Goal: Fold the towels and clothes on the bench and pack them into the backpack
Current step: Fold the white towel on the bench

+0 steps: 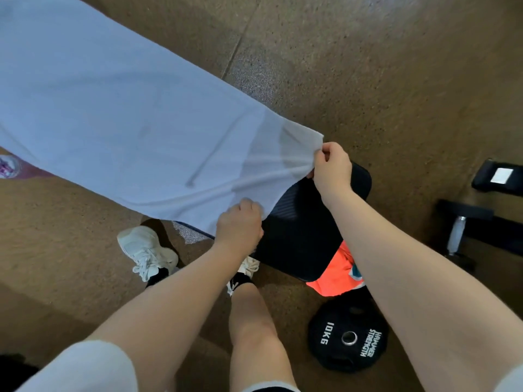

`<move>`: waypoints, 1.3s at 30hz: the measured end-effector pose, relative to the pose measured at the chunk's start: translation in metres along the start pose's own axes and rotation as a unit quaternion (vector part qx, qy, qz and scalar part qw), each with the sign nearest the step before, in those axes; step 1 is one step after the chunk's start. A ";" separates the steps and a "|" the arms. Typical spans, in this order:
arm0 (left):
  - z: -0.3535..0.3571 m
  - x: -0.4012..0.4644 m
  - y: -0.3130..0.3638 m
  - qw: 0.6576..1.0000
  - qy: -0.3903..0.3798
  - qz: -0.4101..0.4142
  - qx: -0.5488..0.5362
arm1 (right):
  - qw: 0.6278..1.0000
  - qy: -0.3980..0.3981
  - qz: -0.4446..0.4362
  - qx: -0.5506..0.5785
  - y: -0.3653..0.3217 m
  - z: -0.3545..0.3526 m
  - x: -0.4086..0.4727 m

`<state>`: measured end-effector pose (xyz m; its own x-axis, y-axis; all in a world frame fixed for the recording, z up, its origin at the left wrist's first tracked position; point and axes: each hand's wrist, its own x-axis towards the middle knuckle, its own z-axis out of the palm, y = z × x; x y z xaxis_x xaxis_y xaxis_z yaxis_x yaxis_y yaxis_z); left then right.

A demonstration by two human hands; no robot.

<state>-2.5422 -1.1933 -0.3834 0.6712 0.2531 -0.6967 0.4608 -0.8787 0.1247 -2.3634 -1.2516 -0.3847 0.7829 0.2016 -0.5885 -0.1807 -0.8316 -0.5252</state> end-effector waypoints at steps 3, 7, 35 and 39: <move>-0.013 0.003 0.002 1.000 -0.002 -0.007 -0.023 | 0.999 0.001 0.020 0.025 0.012 -0.007 0.003; -0.014 -0.012 0.015 0.987 0.001 0.111 -0.112 | 0.994 0.036 0.085 0.056 0.026 -0.023 0.008; -0.115 -0.086 -0.259 0.927 0.049 -0.166 -0.332 | 0.967 -0.211 -0.127 -0.069 -0.219 0.089 -0.108; -0.106 -0.073 -0.339 0.912 0.097 -0.205 -0.341 | 0.944 -0.188 -0.203 -0.181 -0.269 0.167 -0.099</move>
<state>-2.6852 -0.8709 -0.3000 0.4207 0.6297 -0.6531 0.9060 -0.2539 0.3388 -2.4920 -0.9613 -0.2881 0.4640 0.6546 -0.5968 0.3578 -0.7548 -0.5497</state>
